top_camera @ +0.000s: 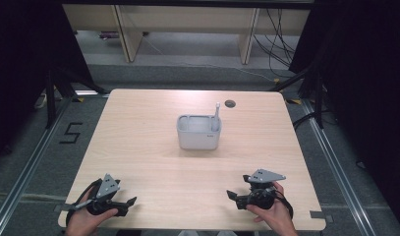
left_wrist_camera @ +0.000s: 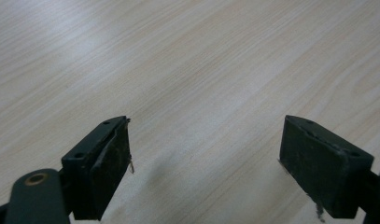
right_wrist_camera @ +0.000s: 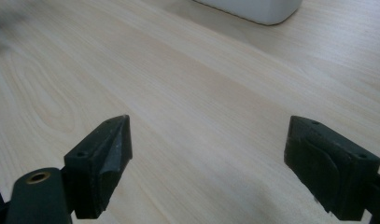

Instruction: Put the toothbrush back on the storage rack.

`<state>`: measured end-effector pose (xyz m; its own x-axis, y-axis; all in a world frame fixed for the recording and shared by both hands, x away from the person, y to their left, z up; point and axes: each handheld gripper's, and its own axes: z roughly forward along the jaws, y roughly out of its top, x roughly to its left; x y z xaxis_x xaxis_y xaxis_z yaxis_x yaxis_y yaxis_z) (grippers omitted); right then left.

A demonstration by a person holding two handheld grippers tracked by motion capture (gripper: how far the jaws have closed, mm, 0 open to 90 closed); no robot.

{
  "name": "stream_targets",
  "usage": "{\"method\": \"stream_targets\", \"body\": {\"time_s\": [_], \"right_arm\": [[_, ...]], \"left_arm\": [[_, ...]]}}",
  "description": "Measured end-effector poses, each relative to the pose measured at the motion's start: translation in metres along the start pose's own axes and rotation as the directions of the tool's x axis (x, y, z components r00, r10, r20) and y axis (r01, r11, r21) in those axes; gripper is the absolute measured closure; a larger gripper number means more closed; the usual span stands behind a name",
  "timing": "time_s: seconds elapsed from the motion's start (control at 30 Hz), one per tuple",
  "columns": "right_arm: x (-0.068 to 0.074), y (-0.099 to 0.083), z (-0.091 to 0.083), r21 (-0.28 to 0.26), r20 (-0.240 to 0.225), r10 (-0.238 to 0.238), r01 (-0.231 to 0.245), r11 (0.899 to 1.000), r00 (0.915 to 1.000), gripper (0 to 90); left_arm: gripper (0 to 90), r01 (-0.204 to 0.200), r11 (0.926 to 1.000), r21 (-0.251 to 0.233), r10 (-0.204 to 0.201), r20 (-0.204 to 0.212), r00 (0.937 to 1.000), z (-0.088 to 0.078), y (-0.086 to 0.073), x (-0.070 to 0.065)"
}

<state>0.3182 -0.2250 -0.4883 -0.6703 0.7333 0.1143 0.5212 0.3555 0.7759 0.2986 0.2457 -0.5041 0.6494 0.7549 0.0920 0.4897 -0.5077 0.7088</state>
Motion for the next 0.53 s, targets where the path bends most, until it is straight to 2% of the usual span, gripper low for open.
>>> {"method": "stream_targets", "body": {"time_s": [0.03, 0.07, 0.1, 0.13, 0.17, 0.2, 0.27, 0.3, 0.4, 0.43, 0.53], "right_arm": [[0.0006, -0.0006, -0.0003, 0.002, -0.006, 0.008, -0.008, 1.0, 1.0, 15.8], [0.0012, -0.0013, -0.0009, -0.002, 0.0, 0.013, -0.013, 1.0, 0.9999, 15.8], [-0.0007, -0.0015, -0.001, -0.005, 0.002, -0.013, 0.013, 1.0, 0.9999, 15.8], [-0.0001, -0.0021, -0.0016, -0.002, -0.005, -0.001, 0.001, 1.0, 1.0, 15.9], [0.0026, -0.0032, -0.0022, 0.003, -0.005, 0.035, -0.035, 0.999, 0.9994, 15.8], [-0.0003, -0.0031, -0.0029, -0.001, 0.007, -0.006, 0.006, 1.0, 1.0, 15.8], [0.0002, -0.0042, -0.0037, 0.01, 0.01, 0.012, -0.012, 1.0, 0.9999, 15.9], [0.0016, -0.0048, -0.0043, 0.017, 0.009, 0.03, -0.03, 0.999, 0.9995, 15.9], [-0.0009, -0.0058, -0.0031, 0.005, -0.002, 0.005, -0.005, 1.0, 1.0, 15.9], [-0.0012, -0.0058, -0.004, 0.008, 0.011, -0.003, 0.003, 1.0, 0.9999, 15.9], [-0.0018, -0.0063, -0.0032, 0.007, -0.007, 0.002, -0.002, 1.0, 1.0, 15.9]], "left_arm": [[15.8, 0.023, 0.9995, -0.022, -0.023, -0.002, 0.9997, 0.0014, -0.0003, -0.0018], [15.8, 0.022, 0.9995, -0.022, -0.022, -0.001, 0.9998, 0.0013, -0.0003, -0.0017], [15.8, 0.022, 0.9995, -0.022, -0.022, -0.002, 0.9998, 0.0012, -0.0003, -0.0017], [15.8, 0.011, 0.9999, -0.013, -0.011, -0.004, 0.9999, 0.0005, -0.0003, -0.0009], [15.8, -0.004, 1.0, 0.004, 0.004, -0.005, 1.0, -0.0007, -0.0002, 0.0002], [15.8, -0.002, 1.0, 0.001, 0.002, -0.005, 1.0, -0.0005, -0.0002, 0.0001], [15.8, -0.003, 1.0, 0.002, 0.003, -0.005, 1.0, -0.0006, -0.0002, 0.0001], [15.8, 0.024, 0.9994, -0.024, -0.024, -0.003, 0.9997, 0.0011, -0.0004, -0.0019], [15.8, 0.024, 0.9995, -0.022, -0.024, -0.003, 0.9997, 0.001, -0.0005, -0.0019], [15.8, 0.032, 0.9991, -0.029, -0.032, -0.002, 0.9995, 0.0015, -0.0005, -0.0025], [15.8, 0.024, 0.9995, -0.023, -0.024, -0.008, 0.9997, 0.0011, -0.0006, -0.0019]]}}
